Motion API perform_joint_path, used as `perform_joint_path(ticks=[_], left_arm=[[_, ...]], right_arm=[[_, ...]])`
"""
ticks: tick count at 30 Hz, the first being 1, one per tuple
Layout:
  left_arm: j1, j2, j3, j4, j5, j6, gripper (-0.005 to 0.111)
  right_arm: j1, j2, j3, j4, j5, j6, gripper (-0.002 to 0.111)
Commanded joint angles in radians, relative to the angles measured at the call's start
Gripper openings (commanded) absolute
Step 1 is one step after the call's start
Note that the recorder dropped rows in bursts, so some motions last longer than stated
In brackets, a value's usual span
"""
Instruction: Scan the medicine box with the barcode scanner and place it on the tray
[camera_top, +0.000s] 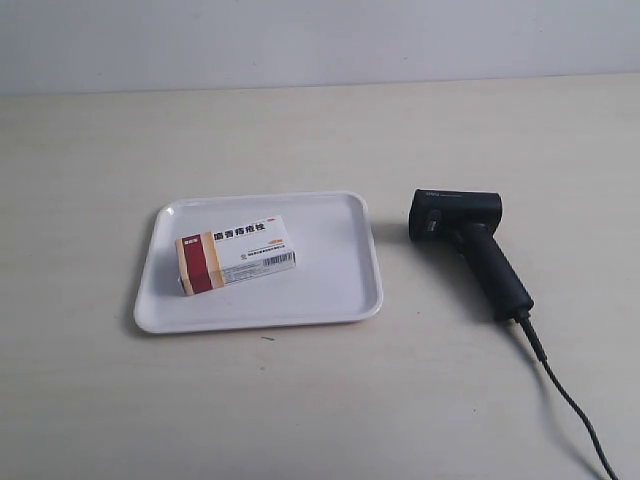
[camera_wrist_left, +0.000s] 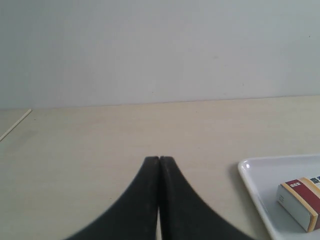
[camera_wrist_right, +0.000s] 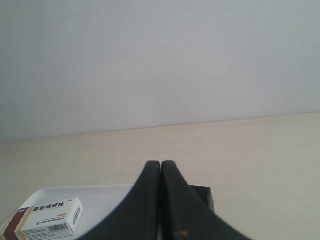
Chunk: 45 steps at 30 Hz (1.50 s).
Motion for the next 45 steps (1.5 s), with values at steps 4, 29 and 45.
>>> perform_joint_path(ticks=[4,29,45], left_arm=[[0.004,-0.007,0.003,0.003,0.0,0.0,0.001],[0.004,-0.007,0.003,0.003,0.0,0.0,0.001],[0.004,-0.007,0.003,0.003,0.0,0.0,0.001]], right_arm=[[-0.005,-0.008,0.004,-0.004,-0.023,-0.003,0.0],[-0.24,-0.218,0.004,-0.029,0.161,0.0,0.0],[-0.316,-0.253,0.004,-0.037,0.311,-0.003,0.0]])
